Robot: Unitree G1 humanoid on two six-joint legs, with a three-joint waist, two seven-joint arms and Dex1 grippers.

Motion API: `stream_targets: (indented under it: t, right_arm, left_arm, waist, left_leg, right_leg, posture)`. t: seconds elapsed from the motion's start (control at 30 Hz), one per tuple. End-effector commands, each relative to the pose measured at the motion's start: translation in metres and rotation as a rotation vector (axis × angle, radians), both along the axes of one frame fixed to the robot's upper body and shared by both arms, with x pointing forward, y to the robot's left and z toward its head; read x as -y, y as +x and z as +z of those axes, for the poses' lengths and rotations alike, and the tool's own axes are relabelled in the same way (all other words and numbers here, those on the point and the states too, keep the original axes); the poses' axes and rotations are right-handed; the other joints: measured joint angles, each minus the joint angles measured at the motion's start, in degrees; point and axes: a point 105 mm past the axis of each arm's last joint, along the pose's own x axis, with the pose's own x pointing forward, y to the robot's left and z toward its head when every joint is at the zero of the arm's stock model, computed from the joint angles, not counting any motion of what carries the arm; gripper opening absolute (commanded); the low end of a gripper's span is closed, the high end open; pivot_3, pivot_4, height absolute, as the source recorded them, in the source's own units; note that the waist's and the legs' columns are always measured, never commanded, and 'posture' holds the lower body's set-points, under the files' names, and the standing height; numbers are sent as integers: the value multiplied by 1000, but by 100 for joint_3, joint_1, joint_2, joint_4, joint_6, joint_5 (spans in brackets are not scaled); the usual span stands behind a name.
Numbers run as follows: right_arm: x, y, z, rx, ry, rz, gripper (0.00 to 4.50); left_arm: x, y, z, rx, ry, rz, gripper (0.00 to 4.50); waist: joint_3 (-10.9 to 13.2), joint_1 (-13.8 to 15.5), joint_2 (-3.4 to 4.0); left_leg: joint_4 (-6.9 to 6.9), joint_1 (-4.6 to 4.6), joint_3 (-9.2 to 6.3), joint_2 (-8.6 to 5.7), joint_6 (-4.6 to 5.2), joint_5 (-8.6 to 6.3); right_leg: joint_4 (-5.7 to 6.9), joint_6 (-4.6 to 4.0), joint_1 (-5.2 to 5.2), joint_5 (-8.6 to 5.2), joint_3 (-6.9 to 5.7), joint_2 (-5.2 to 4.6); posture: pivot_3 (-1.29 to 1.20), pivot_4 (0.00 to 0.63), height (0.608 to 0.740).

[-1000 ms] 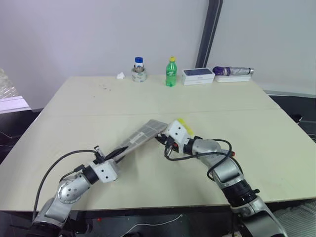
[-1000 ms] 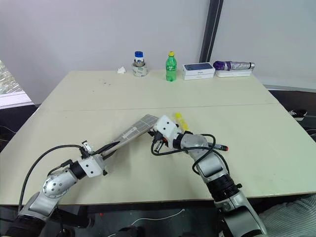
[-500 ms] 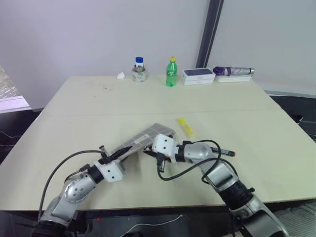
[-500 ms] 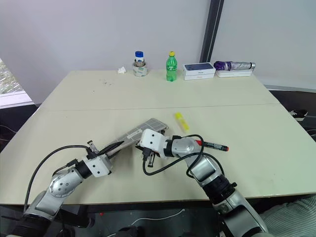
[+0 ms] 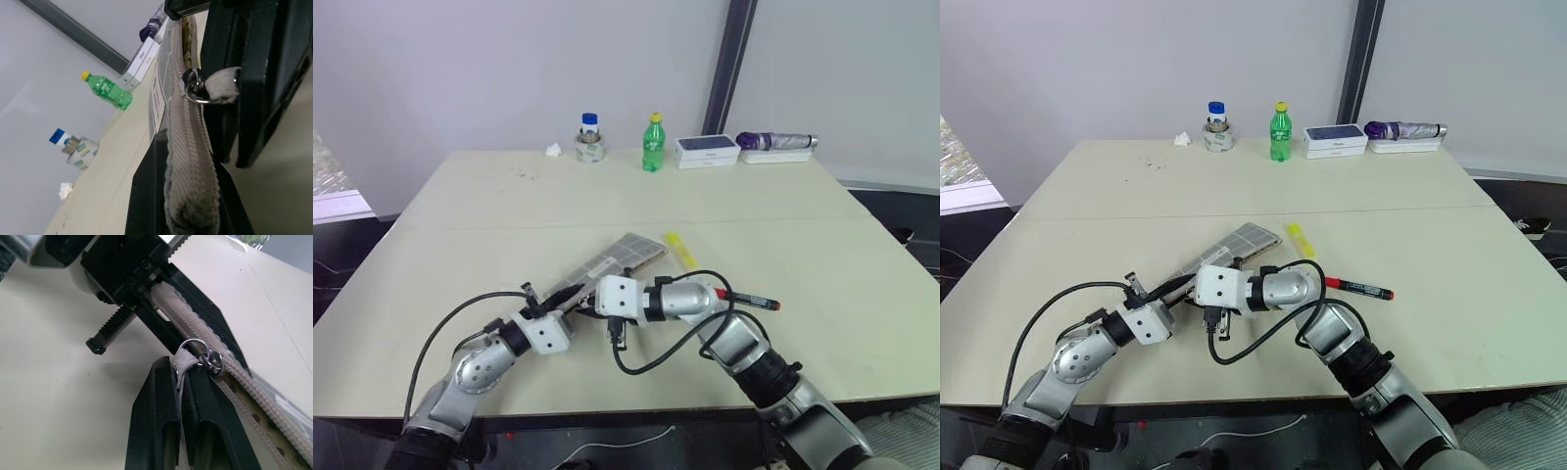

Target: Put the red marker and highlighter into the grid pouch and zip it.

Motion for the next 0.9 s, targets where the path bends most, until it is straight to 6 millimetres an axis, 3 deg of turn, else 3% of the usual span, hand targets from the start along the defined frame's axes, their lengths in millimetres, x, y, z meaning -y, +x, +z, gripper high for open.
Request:
stream_targets:
  t: [0.03,0.07,0.1,0.37,0.47,0.6,0.7,0.9]
  right_arm:
    - [-8,-9,13,-9,62,52,31]
    - [-5,-8,14,-28,78,41,31]
    - [-1,-7,14,-38,84,36,697]
    - [43,-5,10,-133,131,-74,4442]
    - [72,-5,11,-157,183,-176,4442]
    - [113,-4,30,-195,452,-407,4442]
    - [138,-5,29,-174,542,-564,4442]
    - [165,5,20,-82,553,-817,4442]
  left_arm:
    - [-4,4,14,63,-26,42,0]
    - [-6,3,14,58,-29,42,0]
    - [-7,2,13,56,-27,43,0]
    - [-12,-2,15,70,-19,49,0]
    - [-23,-2,14,78,9,73,0]
    - [-38,-3,11,64,16,111,0]
    - [-44,-4,8,57,7,134,0]
    - [-43,-5,6,46,-9,136,0]
  waist:
    - [0,0,0]
    - [0,2,0]
    - [0,0,0]
    - [1,17,-1]
    - [1,12,-2]
    - [1,12,-3]
    - [1,10,-3]
    - [1,7,-4]
  left_leg:
    - [0,0,0,0,0,0]
    - [0,0,-1,0,0,0]
    - [0,0,-1,0,0,0]
    - [0,0,-4,1,0,0]
    - [-2,0,-5,2,0,0]
    - [-12,1,-5,4,0,0]
    - [-21,1,-3,4,-2,1]
    - [-21,2,-3,3,-3,1]
  right_leg:
    - [0,0,0,0,0,0]
    - [0,0,0,0,0,0]
    - [0,0,0,0,0,0]
    - [-5,0,5,0,-2,-3]
    - [-8,0,6,0,-2,-2]
    - [-12,0,6,0,-2,-3]
    - [-17,0,6,0,-1,-5]
    - [-16,0,5,0,-2,-5]
  posture:
    - [0,150,740]
    - [0,150,740]
    - [0,150,740]
    - [0,150,740]
    - [0,150,740]
    - [0,150,740]
    - [0,150,740]
    - [0,150,740]
